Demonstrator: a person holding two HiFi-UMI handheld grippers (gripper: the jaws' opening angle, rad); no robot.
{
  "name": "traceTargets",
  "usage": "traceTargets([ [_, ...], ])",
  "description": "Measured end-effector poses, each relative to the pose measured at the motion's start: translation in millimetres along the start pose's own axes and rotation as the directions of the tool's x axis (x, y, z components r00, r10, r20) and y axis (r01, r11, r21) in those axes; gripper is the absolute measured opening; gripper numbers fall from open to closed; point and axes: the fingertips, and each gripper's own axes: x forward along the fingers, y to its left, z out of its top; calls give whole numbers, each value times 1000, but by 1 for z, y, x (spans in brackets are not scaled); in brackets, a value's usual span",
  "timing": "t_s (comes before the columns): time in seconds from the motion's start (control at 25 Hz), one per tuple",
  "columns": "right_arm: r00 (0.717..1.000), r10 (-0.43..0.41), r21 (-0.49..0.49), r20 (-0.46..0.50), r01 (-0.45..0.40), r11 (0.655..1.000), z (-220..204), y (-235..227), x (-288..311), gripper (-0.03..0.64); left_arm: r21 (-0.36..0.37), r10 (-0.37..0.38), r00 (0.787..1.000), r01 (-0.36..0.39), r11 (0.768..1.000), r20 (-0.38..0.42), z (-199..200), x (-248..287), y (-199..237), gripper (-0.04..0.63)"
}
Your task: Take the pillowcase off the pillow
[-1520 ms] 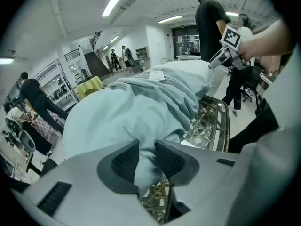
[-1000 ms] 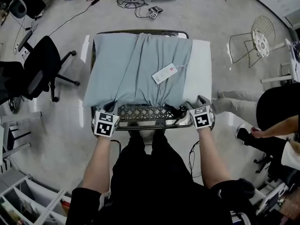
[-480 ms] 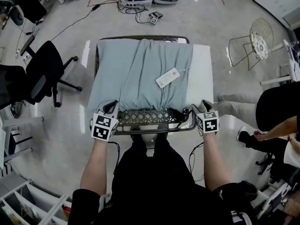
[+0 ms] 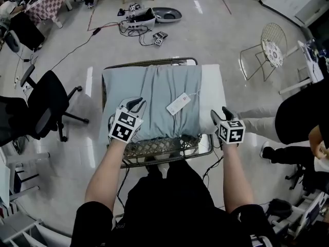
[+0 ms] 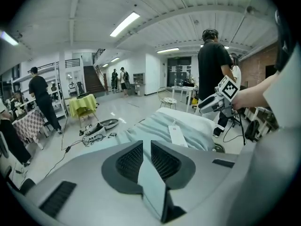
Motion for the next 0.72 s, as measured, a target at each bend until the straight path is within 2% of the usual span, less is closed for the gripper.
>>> traceTargets([
  [0.12,1000,14,-2,4,-14,1000,18,-20,21,252,8,-23,1000,23,1000,-5,29,38,-1,52],
  [0.32,997,75,3,-10,-75,997,56,-63,75,255,13,-50,997,51,999,-60,66,115,9,83],
  [0.4,993,115,23,-20,-115,993,67,-78,103,283,21,-61,994,63,998,-93,75,151,13,104],
  [0.6,974,220,177,-52,-208,962,66,-115,176,382,57,-49,983,60,997,-175,81,235,20,134],
  [0.72,948,312,289,-70,-280,915,56,-124,214,467,50,-33,972,46,998,-234,73,270,30,149],
])
